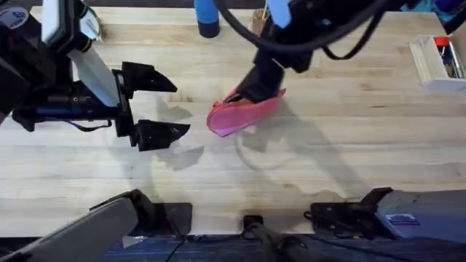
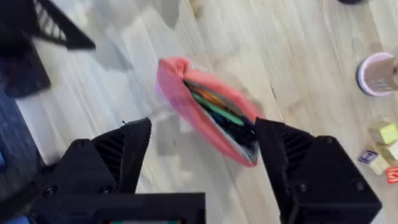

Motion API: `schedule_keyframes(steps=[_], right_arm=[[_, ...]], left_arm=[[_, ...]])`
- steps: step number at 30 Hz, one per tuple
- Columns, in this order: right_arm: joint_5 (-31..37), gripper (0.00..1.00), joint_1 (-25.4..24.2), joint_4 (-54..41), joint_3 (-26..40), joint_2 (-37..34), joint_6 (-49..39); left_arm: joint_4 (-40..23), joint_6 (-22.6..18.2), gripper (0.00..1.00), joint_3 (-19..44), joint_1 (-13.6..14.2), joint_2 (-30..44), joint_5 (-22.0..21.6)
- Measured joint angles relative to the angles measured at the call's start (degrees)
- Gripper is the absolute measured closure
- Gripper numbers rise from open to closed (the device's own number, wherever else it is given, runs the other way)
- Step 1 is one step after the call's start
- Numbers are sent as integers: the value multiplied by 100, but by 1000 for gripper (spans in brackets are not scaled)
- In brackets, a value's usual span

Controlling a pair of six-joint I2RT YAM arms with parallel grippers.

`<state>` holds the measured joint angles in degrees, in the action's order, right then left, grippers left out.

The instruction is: Unzip the bag, pick up the pens from the table one at a time and place them inside, then zip the bag closed.

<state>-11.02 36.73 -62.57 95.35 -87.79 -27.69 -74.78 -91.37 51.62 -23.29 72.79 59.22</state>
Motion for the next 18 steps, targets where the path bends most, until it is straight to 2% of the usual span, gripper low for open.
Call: schedule_keyframes(steps=[5, 12, 18], right_arm=[[-40, 5, 176, 98, 0, -119, 487], [-62, 5, 313, 82, 0, -769, 1734], [-62, 5, 313, 88, 0, -955, 2047]], left_arm=[[-11, 0, 7, 0, 0, 0, 0], [-26, 0, 7, 0, 0, 0, -11], [-26, 0, 7, 0, 0, 0, -11]])
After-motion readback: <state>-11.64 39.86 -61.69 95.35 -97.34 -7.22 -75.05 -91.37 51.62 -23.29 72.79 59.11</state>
